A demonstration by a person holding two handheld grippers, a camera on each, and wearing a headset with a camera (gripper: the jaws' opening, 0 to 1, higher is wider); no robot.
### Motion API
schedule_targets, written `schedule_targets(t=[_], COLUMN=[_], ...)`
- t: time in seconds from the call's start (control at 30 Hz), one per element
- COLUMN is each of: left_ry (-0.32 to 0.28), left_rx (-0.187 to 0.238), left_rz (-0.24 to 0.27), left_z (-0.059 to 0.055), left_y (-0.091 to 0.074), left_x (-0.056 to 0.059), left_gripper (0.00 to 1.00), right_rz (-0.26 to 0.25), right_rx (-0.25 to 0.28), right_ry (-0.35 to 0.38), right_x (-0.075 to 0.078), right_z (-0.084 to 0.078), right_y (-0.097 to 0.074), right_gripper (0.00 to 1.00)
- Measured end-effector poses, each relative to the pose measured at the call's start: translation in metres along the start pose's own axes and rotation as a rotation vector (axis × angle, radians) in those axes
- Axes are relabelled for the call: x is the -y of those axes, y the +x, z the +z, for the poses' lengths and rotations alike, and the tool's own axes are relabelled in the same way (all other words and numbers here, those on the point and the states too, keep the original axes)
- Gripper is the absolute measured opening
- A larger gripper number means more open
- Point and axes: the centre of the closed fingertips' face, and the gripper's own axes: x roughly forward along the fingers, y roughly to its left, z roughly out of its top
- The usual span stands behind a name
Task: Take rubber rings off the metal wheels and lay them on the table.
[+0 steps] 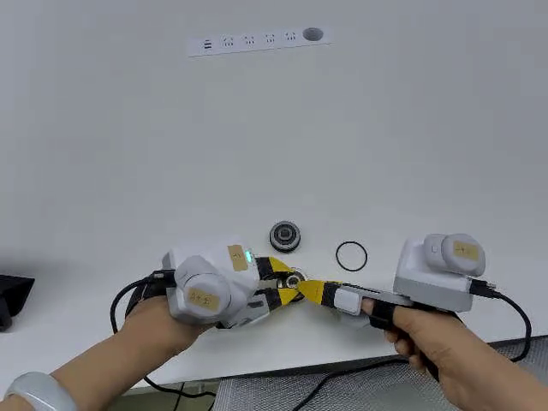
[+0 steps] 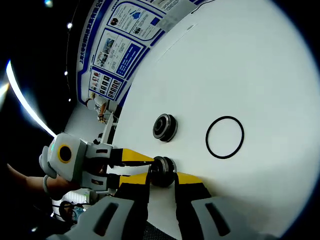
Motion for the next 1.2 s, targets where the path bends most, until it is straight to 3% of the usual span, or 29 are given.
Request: schedule_targets(t=[0.37, 0.43, 0.77, 1.2], left_ry=[0.004, 0.004, 0.007, 0.003], left_rx=[-0.001, -0.001, -0.001, 0.001], left_rz=[-0.001, -0.002, -0.003, -0.002], left_z=[0.0, 0.0001, 0.0001, 0.0006], left_y=[0.0002, 0.0002, 0.0008, 0.0012], left_x=[0.0, 0.0, -0.0004, -0.0006], left_gripper=[0.13, 0.13, 0.13, 0.13], right_rz=[0.016, 0.042, 0.031, -0.007], right_rx=[0.004, 0.006, 0.013, 0.007], right_ry=[0.034, 0.048, 0.029, -0.014], right_x=[-0.0008, -0.0061, -0.0049, 0.003], right_z=[0.0004, 0.0009, 0.0041, 0.0047], right_y=[0.0, 0.0, -0.0028, -0.0032], right_gripper=[0.22, 0.2, 0.2, 0.07])
